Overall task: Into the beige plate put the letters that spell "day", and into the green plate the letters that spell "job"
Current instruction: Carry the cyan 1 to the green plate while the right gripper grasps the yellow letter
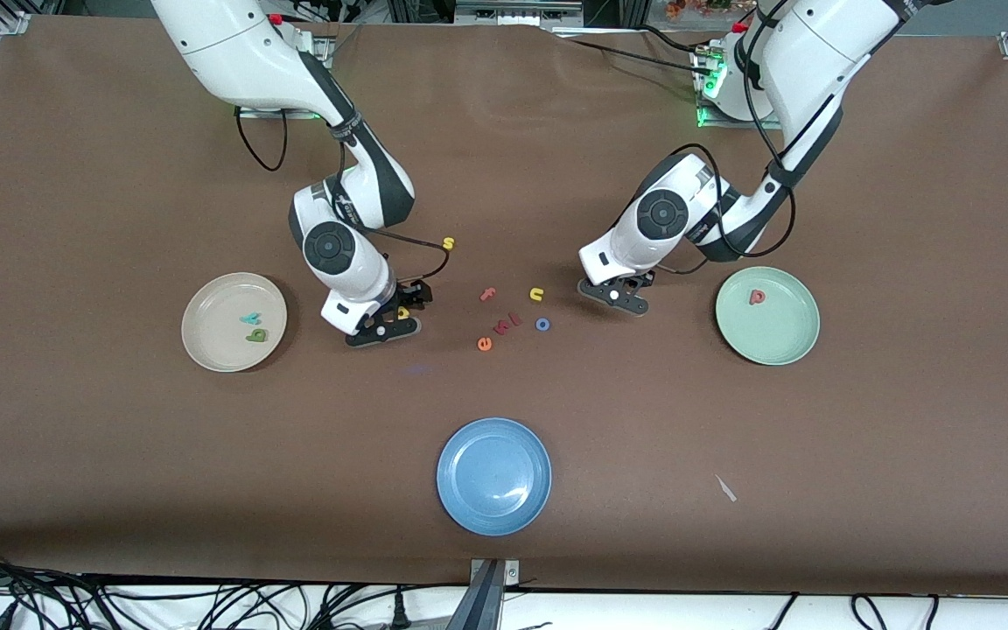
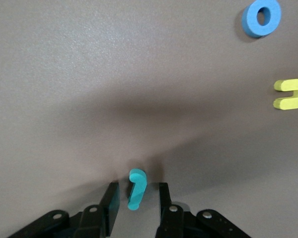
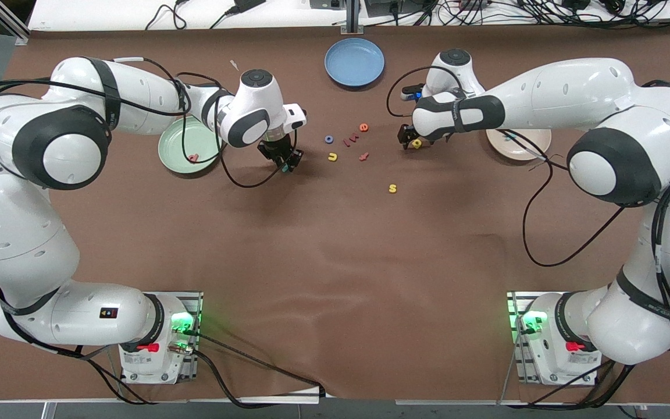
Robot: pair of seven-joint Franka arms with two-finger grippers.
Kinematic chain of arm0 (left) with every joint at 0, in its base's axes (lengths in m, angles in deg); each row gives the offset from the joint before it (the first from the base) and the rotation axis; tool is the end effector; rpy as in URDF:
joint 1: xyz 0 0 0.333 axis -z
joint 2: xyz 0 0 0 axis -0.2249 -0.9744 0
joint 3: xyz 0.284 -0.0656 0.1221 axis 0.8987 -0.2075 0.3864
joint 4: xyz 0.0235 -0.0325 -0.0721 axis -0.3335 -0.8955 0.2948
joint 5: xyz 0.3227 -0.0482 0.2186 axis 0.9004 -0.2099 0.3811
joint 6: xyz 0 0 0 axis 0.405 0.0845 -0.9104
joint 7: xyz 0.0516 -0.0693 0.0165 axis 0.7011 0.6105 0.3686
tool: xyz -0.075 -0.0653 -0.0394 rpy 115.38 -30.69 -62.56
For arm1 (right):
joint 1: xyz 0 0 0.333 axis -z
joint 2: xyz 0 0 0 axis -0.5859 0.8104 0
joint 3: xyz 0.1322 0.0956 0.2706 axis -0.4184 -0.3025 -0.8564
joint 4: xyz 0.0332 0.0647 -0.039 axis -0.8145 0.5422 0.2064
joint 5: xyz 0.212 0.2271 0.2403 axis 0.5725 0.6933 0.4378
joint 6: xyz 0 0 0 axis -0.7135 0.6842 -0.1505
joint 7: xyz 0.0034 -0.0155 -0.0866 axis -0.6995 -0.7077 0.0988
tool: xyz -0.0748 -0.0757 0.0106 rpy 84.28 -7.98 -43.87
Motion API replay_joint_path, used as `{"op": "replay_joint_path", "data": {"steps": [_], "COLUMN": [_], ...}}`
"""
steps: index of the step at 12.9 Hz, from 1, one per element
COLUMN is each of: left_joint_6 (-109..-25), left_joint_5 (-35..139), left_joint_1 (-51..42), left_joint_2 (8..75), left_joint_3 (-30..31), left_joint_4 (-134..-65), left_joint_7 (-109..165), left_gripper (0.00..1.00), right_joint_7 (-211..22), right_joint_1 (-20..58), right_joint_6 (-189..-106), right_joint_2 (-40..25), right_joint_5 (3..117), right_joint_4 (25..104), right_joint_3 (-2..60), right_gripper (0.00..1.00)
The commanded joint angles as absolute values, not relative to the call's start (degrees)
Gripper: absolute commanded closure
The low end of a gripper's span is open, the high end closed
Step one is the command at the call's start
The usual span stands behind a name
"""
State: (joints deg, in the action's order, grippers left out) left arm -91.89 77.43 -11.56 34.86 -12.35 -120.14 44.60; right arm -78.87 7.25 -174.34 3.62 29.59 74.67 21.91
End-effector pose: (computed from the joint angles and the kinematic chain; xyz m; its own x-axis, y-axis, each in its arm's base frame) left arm 0.4757 -0.3094 0.1737 0.9342 -0.3361 -0.1199 -0.3272 -0.9408 0.0886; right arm 0.5411 0.3146 0.1751 0.9680 0.2467 -0.0465 0.2427 -0.9670 -0.0779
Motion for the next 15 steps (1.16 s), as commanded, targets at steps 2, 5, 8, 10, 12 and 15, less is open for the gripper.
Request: {"op": "replay_joint_path", "data": {"steps": [2,5,8,10,12,15], "left_joint_6": [-92.62,-91.83,-87.19,-83.84,-80.16,-73.74], "left_joint_5": [81.76,81.85,81.76,81.76,81.67,81.76], "left_joint_1": [-11.15,-11.33,-11.94,-12.56,-12.91,-14.40], "left_joint_2": [34.13,34.66,37.46,40.45,41.95,42.22], "left_joint_3": [-12.30,-12.38,-12.65,-12.65,-12.65,-12.56], "left_joint_4": [-120.15,-119.97,-119.27,-119.27,-117.87,-114.44], "left_joint_7": [48.97,48.97,48.88,48.00,48.00,45.04], "left_gripper": [0.84,0.95,0.96,0.96,0.96,0.96], "right_joint_7": [-81.66,-84.21,-84.48,-85.27,-85.36,-85.36], "right_joint_1": [7.13,7.22,7.22,7.22,7.22,7.22], "right_joint_6": [-175.02,-175.02,-175.02,-175.02,-175.37,-175.72], "right_joint_2": [1.87,1.96,2.14,2.14,2.22,2.58], "right_joint_5": [29.15,29.24,29.15,28.62,28.62,28.53], "right_joint_4": [76.51,76.42,76.16,76.16,76.16,76.07], "right_joint_3": [21.89,22.07,22.15,22.15,22.15,22.15], "right_gripper": [0.27,0.39,0.49,0.57,0.61,0.72]}}
